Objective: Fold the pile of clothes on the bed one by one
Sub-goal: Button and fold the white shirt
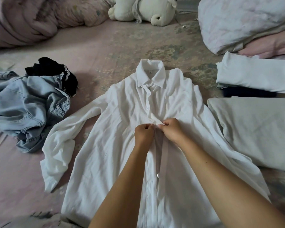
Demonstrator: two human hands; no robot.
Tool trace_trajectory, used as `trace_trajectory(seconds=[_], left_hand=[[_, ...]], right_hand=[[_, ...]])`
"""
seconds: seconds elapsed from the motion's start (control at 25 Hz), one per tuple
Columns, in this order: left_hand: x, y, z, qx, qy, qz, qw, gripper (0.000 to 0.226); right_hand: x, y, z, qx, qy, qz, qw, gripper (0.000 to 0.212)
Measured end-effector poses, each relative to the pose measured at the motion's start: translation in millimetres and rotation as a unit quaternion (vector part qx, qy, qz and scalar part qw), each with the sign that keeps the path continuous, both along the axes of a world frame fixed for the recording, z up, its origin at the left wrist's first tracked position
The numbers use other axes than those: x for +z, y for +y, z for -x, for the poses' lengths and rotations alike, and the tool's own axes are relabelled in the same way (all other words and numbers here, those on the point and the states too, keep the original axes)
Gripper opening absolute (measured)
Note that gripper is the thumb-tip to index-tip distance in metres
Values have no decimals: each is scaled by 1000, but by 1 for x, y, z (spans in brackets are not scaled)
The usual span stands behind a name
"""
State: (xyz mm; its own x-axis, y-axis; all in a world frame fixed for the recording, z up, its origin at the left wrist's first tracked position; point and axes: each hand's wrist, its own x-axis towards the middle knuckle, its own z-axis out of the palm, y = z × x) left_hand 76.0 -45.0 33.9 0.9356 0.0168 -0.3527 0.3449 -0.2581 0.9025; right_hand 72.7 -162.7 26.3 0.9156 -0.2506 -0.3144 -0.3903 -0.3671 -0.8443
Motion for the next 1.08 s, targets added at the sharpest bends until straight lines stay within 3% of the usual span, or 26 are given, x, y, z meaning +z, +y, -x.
trace_trajectory(seconds=[0.16,0.28,0.44,0.56,0.8,1.08], left_hand=[[-5,-2,1,0,-1,4,1000,33],[-6,-1,3,15,-2,27,1000,26],[-8,0,1,42,8,48,998,37],[-11,1,0,49,24,69,996,34],[-5,3,7,-8,-6,39,999,19],[-11,-6,14,24,-58,-27,998,11]], right_hand=[[-9,-1,-1,-16,2,-30,999,40],[-10,0,0,-15,-13,-18,1000,34],[-13,3,-1,-23,-31,12,999,45],[-21,3,-2,-22,-31,28,999,43],[-29,1,0,-34,-44,5,998,36],[-21,18,11,-84,-108,63,989,51]])
